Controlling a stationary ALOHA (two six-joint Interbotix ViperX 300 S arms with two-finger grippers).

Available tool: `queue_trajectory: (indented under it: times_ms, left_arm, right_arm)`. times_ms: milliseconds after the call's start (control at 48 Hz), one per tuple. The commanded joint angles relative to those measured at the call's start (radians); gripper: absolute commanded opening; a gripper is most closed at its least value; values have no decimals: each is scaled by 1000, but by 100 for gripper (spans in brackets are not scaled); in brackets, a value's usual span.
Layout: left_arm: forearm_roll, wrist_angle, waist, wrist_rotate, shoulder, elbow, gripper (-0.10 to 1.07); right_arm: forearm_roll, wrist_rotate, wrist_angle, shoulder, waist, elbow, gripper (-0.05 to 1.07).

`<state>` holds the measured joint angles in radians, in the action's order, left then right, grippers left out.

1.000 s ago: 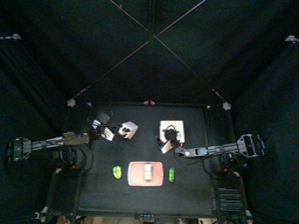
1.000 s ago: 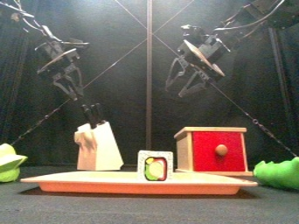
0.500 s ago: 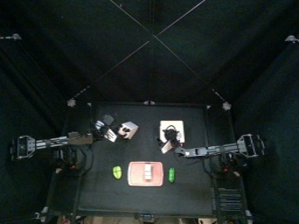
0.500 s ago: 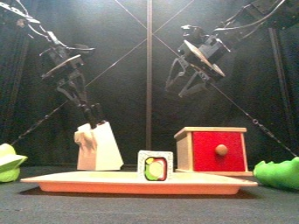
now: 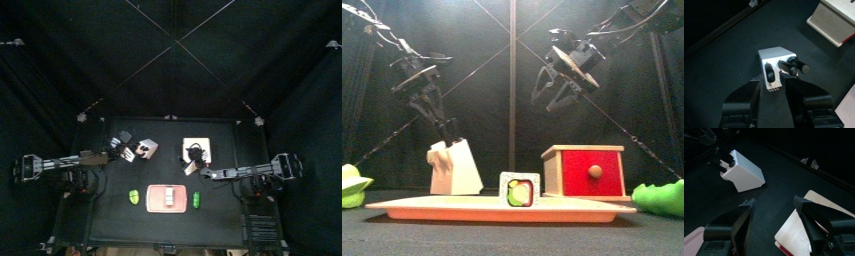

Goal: Grab cleaver

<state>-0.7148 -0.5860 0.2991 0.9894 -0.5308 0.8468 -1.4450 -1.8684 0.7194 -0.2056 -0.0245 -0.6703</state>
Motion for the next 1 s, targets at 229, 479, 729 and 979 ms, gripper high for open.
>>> queue_trajectory:
  times_ms: [229, 479, 729, 979]
  left_arm:
    - [-3, 18, 25, 3, 37, -31, 73]
    - [-5, 20, 41, 3, 52, -32, 70]
    - [-6, 25, 49, 3, 54, -34, 56]
    - [-5, 32, 48, 3, 54, -35, 47]
  right_arm:
    - [-3, -3, 3, -23, 2, 9, 94]
    - [-3, -3, 3, -23, 3, 9, 94]
    - [0, -3, 3, -21, 3, 9, 94]
    - [0, -3, 3, -20, 3, 9, 94]
